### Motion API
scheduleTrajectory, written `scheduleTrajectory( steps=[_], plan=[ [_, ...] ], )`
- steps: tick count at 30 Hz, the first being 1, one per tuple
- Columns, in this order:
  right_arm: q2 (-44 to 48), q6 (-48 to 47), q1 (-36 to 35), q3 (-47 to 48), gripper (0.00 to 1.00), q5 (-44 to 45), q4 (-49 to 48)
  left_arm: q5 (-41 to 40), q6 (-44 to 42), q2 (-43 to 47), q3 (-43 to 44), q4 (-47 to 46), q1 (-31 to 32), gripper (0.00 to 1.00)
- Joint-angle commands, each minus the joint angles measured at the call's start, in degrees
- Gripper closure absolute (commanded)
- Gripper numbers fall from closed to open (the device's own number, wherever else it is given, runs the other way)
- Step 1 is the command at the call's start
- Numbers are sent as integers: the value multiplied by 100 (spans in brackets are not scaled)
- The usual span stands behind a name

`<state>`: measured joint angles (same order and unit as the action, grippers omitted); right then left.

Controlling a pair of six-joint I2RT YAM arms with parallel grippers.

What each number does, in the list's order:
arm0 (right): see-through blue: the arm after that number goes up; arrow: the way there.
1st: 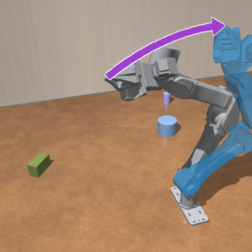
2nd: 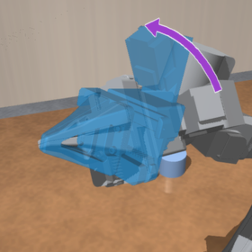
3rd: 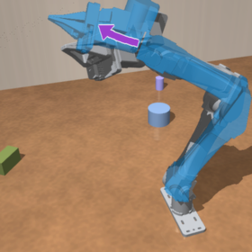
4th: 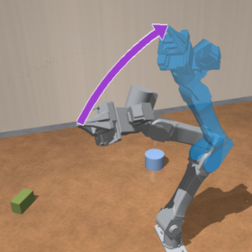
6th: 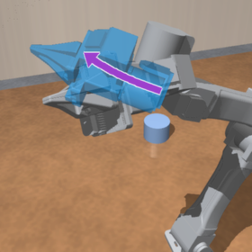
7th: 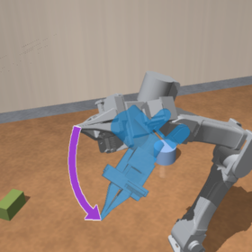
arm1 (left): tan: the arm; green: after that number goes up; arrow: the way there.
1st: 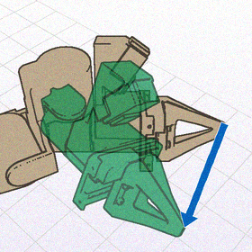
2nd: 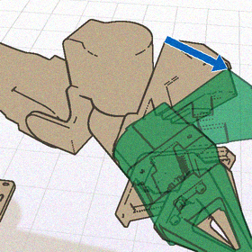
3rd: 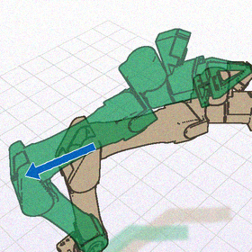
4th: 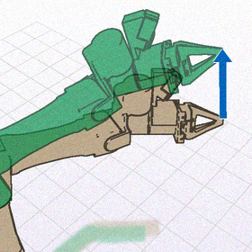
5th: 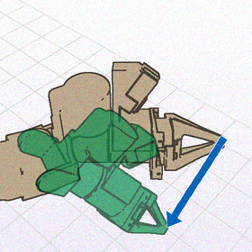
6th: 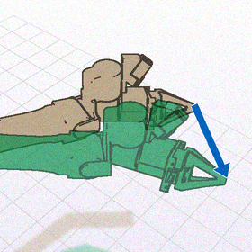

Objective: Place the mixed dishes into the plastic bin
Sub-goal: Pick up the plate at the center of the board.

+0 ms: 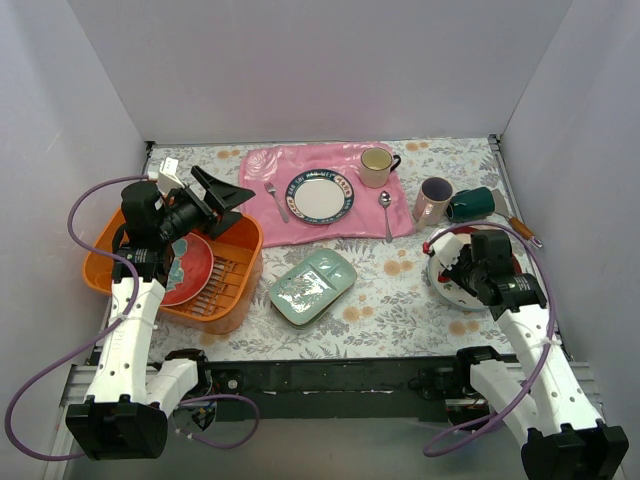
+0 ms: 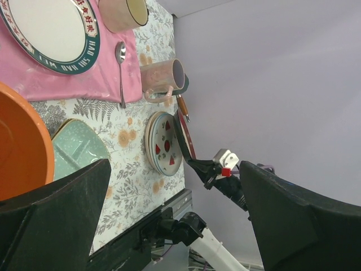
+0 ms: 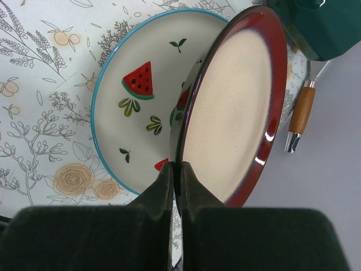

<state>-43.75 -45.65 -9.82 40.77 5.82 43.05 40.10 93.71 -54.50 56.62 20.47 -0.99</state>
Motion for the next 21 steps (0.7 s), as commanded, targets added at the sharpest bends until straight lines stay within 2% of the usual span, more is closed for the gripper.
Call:
scheduleTrajectory(
  steps=[1, 11, 17, 21],
  plan=[
    [217, -216, -19, 651, 99, 191, -587, 112, -2, 168, -72, -148, 20, 2],
    [384, -418, -19, 1081, 99, -502, -193, 174, 209, 80, -98, -315, 20, 2],
    [551, -726, -19, 1231, 99, -1232, 142, -159, 446, -131, -46, -439, 722, 2],
    [692, -919, -11, 1336, 99, -1715, 362, -738, 587, -447, 86, -447, 1503, 2]
  ],
)
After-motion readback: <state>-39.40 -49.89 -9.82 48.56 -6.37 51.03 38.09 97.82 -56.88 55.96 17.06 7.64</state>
